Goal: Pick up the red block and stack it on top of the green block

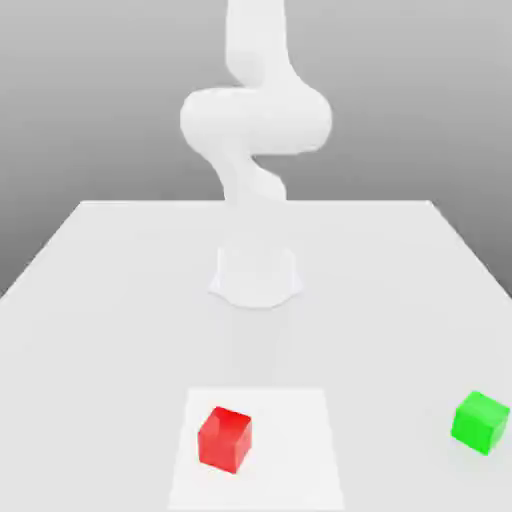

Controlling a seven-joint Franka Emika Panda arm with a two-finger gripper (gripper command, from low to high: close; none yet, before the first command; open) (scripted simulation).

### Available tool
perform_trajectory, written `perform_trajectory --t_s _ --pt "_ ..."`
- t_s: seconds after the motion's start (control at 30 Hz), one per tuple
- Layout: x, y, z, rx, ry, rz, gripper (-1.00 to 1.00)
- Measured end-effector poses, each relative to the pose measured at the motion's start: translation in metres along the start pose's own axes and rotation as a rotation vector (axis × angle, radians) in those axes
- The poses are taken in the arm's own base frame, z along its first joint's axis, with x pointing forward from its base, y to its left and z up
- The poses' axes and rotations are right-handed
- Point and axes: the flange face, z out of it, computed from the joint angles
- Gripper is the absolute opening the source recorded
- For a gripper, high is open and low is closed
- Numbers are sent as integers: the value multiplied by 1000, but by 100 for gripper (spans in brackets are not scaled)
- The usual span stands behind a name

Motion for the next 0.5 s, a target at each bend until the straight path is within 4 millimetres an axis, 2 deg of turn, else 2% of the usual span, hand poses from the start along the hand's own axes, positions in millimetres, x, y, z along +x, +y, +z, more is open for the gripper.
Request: perform_trajectory --t_s 0.1,0.23,0.37,0.5 --pt "-7 13 71 -89 -55 44 0" --pt "-23 41 155 -201 -125 101 0" --pt "-48 80 229 -311 -196 161 0" --pt "-82 127 292 -419 -268 222 0"
